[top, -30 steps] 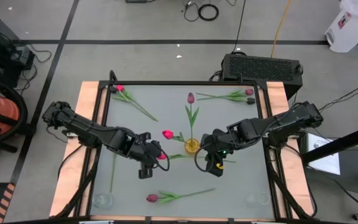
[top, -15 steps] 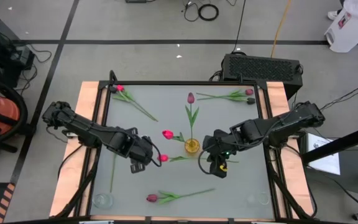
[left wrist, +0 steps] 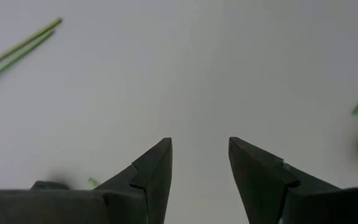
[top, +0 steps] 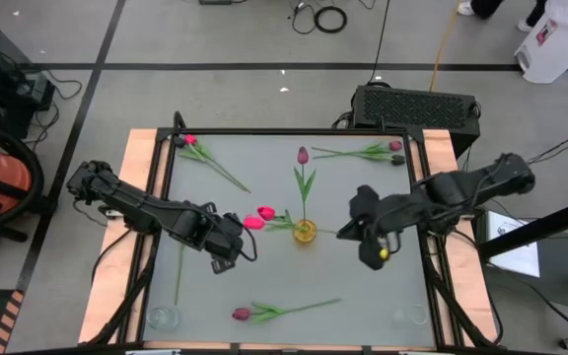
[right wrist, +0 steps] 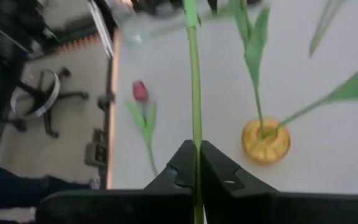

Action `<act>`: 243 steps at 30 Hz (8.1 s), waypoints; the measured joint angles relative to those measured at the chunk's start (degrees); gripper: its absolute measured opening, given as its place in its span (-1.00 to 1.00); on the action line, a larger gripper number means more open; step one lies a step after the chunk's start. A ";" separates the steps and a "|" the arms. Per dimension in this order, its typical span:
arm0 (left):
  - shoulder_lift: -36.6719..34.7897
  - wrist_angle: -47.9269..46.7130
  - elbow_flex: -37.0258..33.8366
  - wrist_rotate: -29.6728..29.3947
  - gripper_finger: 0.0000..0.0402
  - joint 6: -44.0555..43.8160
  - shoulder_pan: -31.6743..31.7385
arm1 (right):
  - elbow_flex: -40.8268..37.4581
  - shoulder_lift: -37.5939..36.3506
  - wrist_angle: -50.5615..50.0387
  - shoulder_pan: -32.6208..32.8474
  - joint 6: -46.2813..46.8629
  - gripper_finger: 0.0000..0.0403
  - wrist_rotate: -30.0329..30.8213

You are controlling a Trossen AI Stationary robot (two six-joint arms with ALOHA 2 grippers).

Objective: Sort flowers into vase by color
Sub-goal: Put the bottom pink flower into the yellow vase

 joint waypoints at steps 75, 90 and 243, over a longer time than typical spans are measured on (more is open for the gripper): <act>0.00 7.95 0.02 -0.02 -0.17 -4.09 -0.52 | -46.47 -8.03 78.83 -1.29 -20.00 -1.00 37.17; 0.00 9.55 0.02 0.04 -0.17 -4.50 -0.46 | -46.47 3.19 91.79 -6.86 -23.85 -1.00 26.50; 0.00 7.47 -0.87 4.26 -0.17 -5.99 0.28 | -46.42 27.89 115.26 -9.01 -21.33 -0.51 21.19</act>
